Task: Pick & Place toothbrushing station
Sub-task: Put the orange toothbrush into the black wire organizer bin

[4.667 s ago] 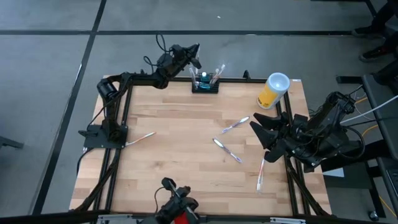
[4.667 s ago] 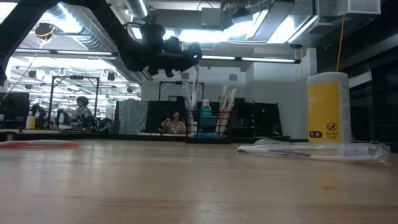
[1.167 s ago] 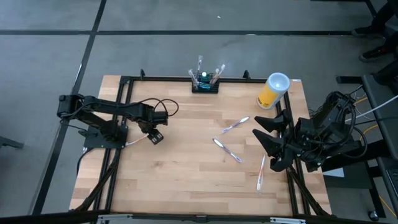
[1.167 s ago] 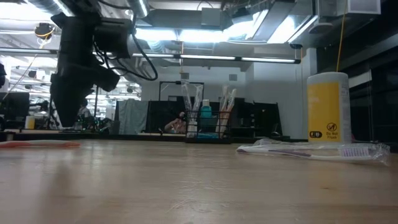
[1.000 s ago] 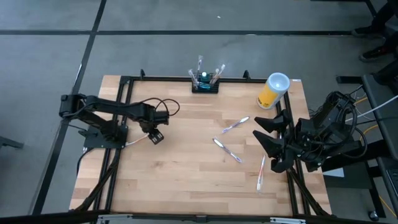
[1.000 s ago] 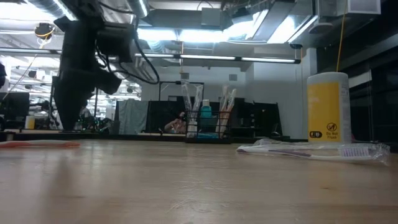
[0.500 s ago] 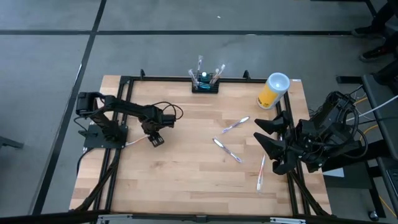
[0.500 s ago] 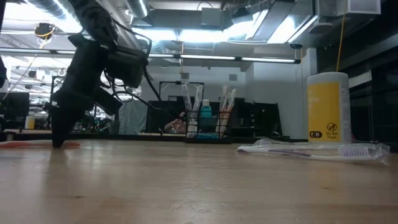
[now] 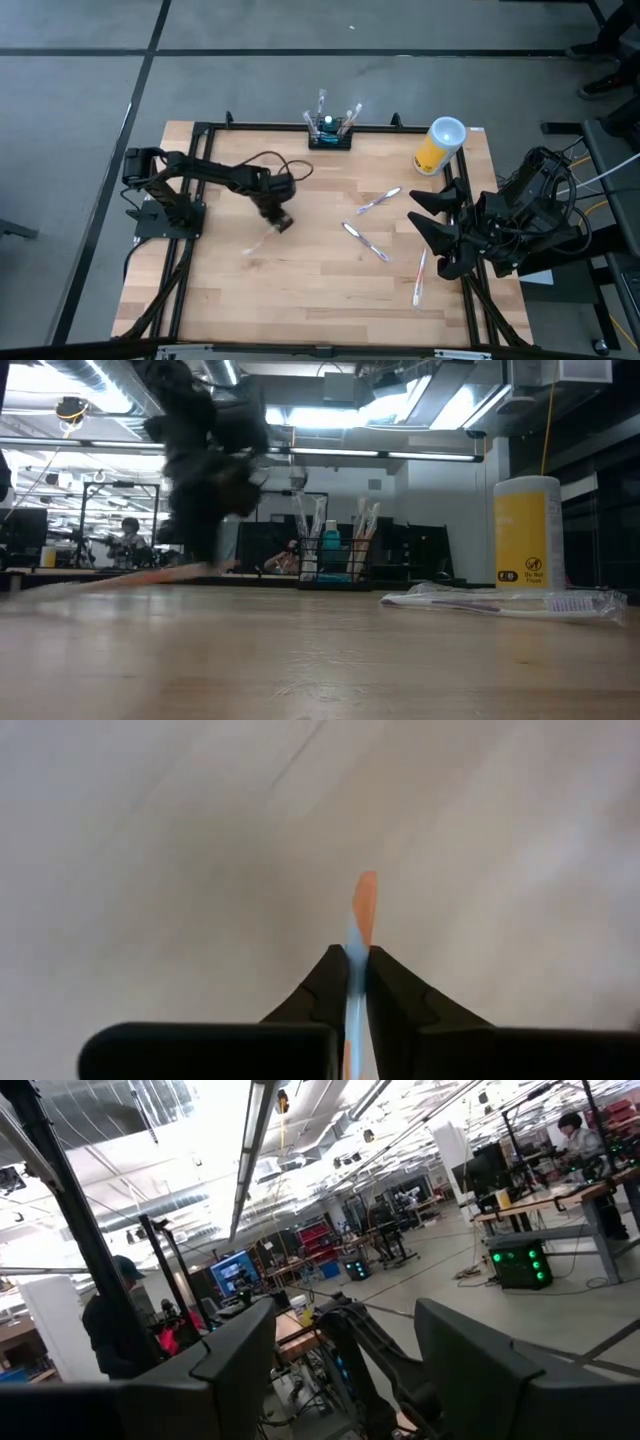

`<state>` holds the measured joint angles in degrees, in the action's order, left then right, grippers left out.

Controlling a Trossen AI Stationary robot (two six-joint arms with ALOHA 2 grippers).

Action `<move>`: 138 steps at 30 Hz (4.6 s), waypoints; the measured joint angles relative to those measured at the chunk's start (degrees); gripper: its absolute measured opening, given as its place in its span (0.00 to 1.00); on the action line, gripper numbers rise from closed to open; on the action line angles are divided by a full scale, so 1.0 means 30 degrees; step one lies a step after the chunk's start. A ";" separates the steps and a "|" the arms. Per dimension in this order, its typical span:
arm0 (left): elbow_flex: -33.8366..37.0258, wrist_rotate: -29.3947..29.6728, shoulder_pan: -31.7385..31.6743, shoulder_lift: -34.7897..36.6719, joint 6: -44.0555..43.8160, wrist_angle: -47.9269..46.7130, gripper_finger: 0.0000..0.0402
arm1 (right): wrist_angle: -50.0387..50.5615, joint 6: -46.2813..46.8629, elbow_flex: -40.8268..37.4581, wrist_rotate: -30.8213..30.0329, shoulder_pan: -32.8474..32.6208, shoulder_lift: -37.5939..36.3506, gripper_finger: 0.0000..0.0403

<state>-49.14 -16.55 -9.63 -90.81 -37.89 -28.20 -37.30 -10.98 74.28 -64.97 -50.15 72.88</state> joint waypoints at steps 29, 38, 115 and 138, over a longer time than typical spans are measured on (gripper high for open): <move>-0.3069 -0.1891 0.1482 -0.0847 0.3163 0.9876 0.44 | -0.0008 -0.0129 0.0000 -0.1252 -0.0663 0.0006 0.60; -1.1139 -0.0074 0.2554 -0.6331 1.3568 0.1878 0.39 | -0.0026 -0.0057 -0.0005 -0.1826 -0.0663 0.0000 0.60; -1.7502 0.1684 0.0881 -1.3422 1.8623 0.5667 0.01 | 0.0209 0.1309 -0.0007 -0.2199 -0.0663 0.0000 0.60; -1.7502 1.1056 -0.4708 -0.9389 1.4608 1.9457 0.00 | 0.0819 0.1231 -0.0005 -0.3912 -0.0660 0.0015 0.60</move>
<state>-101.65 16.62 -23.75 -118.97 5.93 30.17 -34.85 -7.29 74.27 -76.71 -52.13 72.93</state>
